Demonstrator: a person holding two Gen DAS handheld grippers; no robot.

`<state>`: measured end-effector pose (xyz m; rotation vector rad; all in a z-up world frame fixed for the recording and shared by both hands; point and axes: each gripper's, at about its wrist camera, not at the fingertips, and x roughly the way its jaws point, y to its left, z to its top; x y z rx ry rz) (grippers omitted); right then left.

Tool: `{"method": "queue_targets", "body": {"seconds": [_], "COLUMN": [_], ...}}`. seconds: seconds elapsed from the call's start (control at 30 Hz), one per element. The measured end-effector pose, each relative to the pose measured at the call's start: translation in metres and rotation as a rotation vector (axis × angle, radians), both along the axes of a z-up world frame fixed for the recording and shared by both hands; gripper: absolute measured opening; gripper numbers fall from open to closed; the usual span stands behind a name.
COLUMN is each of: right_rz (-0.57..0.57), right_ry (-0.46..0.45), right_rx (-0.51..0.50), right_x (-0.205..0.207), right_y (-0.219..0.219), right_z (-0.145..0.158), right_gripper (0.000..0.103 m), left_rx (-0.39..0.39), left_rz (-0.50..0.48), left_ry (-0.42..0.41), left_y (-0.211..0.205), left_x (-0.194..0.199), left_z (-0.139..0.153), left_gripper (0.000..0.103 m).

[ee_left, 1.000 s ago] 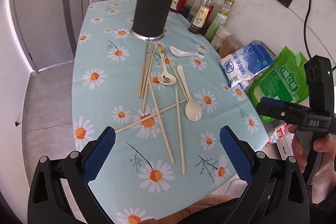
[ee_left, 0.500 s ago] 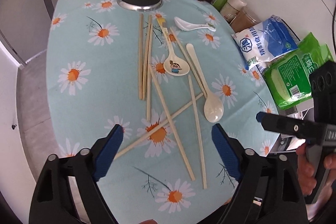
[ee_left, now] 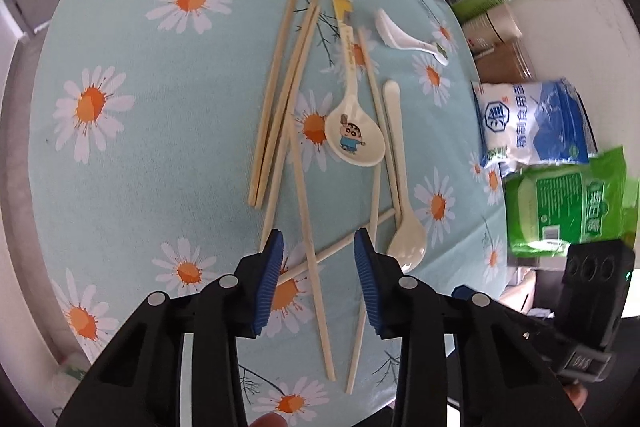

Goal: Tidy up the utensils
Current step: 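Close the left tool on a wooden chopstick while the right tool grasps another chopstick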

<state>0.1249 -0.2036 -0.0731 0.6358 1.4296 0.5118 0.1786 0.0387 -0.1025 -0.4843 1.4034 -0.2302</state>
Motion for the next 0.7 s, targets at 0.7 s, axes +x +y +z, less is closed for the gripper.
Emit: {"method": "queue_targets", "body": {"seconds": [0.7], "right_rz": [0.066], "right_ry": [0.030], "right_rx": [-0.073], "right_x": [0.004], "right_y": [0.028], "right_z": [-0.011], "right_gripper": [0.041], "left_rx": [0.066], "left_rz": [-0.035], "left_ry": [0.036], "left_y": [-0.008], "left_x": [0.014], "left_z": [-0.015], "left_gripper": [0.005]}}
